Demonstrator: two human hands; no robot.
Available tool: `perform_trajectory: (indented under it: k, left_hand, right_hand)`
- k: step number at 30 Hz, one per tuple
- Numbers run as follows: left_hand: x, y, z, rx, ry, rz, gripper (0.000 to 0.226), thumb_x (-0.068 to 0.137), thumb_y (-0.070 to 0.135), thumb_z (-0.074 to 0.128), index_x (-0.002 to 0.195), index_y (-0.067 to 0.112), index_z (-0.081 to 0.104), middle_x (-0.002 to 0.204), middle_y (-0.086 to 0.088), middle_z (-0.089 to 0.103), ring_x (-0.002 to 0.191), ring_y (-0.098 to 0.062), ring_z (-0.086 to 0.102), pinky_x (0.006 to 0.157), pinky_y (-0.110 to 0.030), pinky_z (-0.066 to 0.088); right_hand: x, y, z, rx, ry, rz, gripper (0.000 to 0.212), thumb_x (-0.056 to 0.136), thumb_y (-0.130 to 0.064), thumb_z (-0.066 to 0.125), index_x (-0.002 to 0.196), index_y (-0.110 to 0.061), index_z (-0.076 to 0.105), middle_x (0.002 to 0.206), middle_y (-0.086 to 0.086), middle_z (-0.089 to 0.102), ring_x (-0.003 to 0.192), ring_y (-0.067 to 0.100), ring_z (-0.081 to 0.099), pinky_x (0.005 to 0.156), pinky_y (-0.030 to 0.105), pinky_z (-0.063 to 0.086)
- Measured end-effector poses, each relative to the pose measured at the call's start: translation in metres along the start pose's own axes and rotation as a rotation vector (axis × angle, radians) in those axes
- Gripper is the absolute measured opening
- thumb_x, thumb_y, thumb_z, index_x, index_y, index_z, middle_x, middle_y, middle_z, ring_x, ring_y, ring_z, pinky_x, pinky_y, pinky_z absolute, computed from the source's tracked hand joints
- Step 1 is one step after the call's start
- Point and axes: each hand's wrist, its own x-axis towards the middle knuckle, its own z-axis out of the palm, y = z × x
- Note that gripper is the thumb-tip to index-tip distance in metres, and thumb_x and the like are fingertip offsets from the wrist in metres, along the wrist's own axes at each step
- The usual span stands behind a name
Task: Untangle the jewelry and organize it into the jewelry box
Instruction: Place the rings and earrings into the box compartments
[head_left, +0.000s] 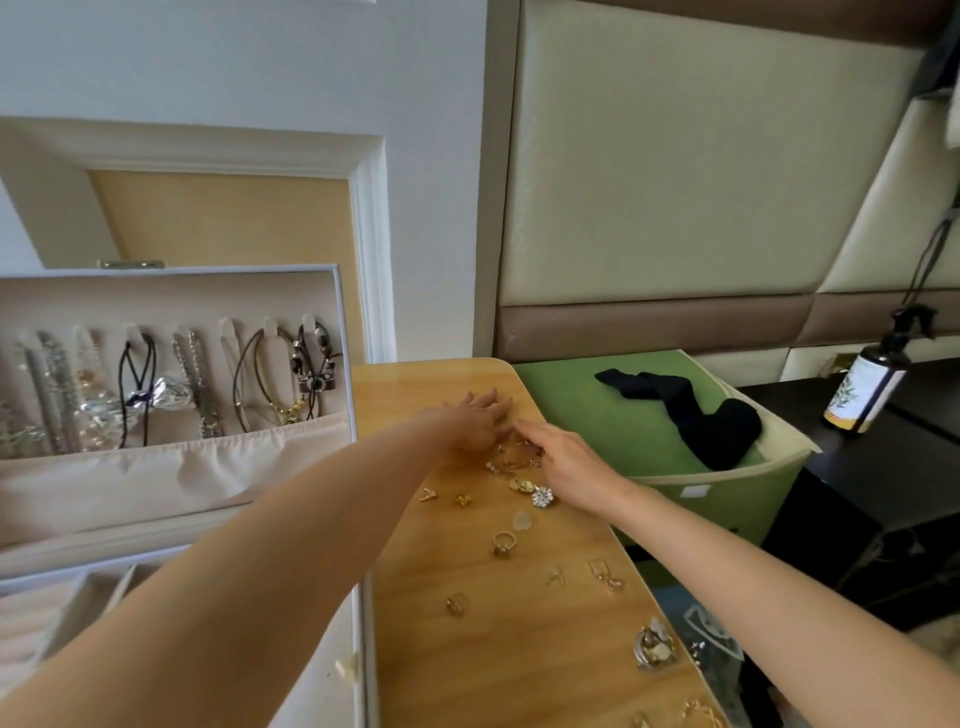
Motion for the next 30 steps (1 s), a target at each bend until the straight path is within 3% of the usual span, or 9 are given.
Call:
perform_trajectory:
  k: [7,10,13,19,21,23,25,28,30]
  left_hand:
    - [-0.044,0.012,0.003,-0.016,-0.053,0.082,0.049,0.104,0.026,0.019,0.151,0.017,0.006,0.158,-0.007,-0.005,0.145,-0.024,-0.009,0.117,-0.038,-0.004]
    - [-0.073,0.023,0.006,0.024,-0.094,0.091,0.049,0.104,0.029,0.018,0.15,0.017,0.005,0.158,-0.008,-0.006,0.145,-0.027,-0.008,0.115,-0.035,-0.002]
    - [-0.096,0.029,0.013,0.002,-0.14,0.1,0.054,0.103,0.036,0.021,0.15,0.022,-0.001,0.158,-0.007,-0.011,0.145,-0.031,-0.007,0.116,-0.039,0.0]
    - [-0.125,0.039,0.028,0.046,-0.198,0.134,0.061,0.101,0.043,0.022,0.15,0.02,-0.005,0.157,-0.005,-0.016,0.144,-0.03,-0.011,0.117,-0.046,0.002]
    - [-0.136,0.043,0.025,-0.018,-0.165,0.177,0.06,0.102,0.039,0.026,0.151,0.016,0.001,0.158,-0.007,-0.004,0.145,-0.03,0.001,0.117,-0.04,0.007]
    - [-0.145,0.044,0.018,-0.146,-0.092,0.266,0.048,0.101,0.027,0.035,0.144,0.007,0.026,0.15,-0.012,0.028,0.138,-0.032,0.028,0.111,-0.037,0.024]
    - [-0.15,0.042,0.009,-0.235,0.067,0.276,0.036,0.098,0.015,0.042,0.133,0.005,0.044,0.137,-0.011,0.045,0.126,-0.028,0.043,0.102,-0.035,0.035]
    - [-0.146,0.033,0.003,-0.189,0.273,0.103,0.038,0.096,0.016,0.049,0.133,0.008,0.044,0.138,-0.012,0.043,0.124,-0.028,0.045,0.102,-0.034,0.037]
    - [-0.142,0.028,0.001,-0.119,0.158,-0.002,0.061,0.09,0.034,0.058,0.139,0.007,0.034,0.143,-0.013,0.036,0.127,-0.031,0.041,0.105,-0.038,0.036]
  right_hand:
    - [-0.005,-0.012,-0.009,0.284,-0.042,0.095,0.047,0.093,0.007,0.034,0.131,-0.013,0.054,0.139,0.003,0.05,0.132,0.016,0.042,0.113,0.031,0.029]
    - [-0.002,-0.015,-0.024,0.349,0.071,0.155,0.041,0.094,0.005,0.038,0.125,-0.011,0.059,0.129,0.003,0.059,0.122,0.015,0.051,0.107,0.029,0.036]
    - [0.005,-0.011,-0.036,0.346,0.104,0.199,0.038,0.097,-0.006,0.039,0.131,-0.013,0.054,0.135,0.001,0.053,0.128,0.016,0.046,0.106,0.033,0.035]
    - [0.007,-0.021,-0.015,0.168,-0.147,0.211,0.045,0.102,-0.023,0.033,0.146,-0.014,0.032,0.153,0.002,0.029,0.141,0.017,0.024,0.115,0.033,0.018]
    - [0.001,-0.025,-0.012,0.123,-0.187,0.18,0.043,0.101,-0.019,0.032,0.144,-0.012,0.036,0.152,0.003,0.032,0.141,0.017,0.026,0.115,0.031,0.018]
    - [-0.009,-0.029,-0.012,0.107,-0.222,0.147,0.041,0.1,-0.016,0.032,0.14,-0.012,0.043,0.149,0.003,0.038,0.138,0.017,0.031,0.114,0.031,0.022]
    - [-0.021,-0.03,-0.015,0.145,-0.268,0.126,0.038,0.1,-0.015,0.034,0.135,-0.015,0.049,0.144,0.002,0.045,0.134,0.016,0.037,0.111,0.03,0.026]
    - [-0.034,-0.031,-0.03,0.31,-0.292,0.126,0.036,0.101,-0.015,0.035,0.134,-0.015,0.05,0.14,0.0,0.049,0.131,0.014,0.042,0.111,0.029,0.029]
    - [-0.038,-0.03,-0.041,0.341,-0.232,0.144,0.04,0.099,-0.005,0.034,0.136,-0.013,0.047,0.141,0.002,0.048,0.132,0.015,0.041,0.111,0.029,0.029]
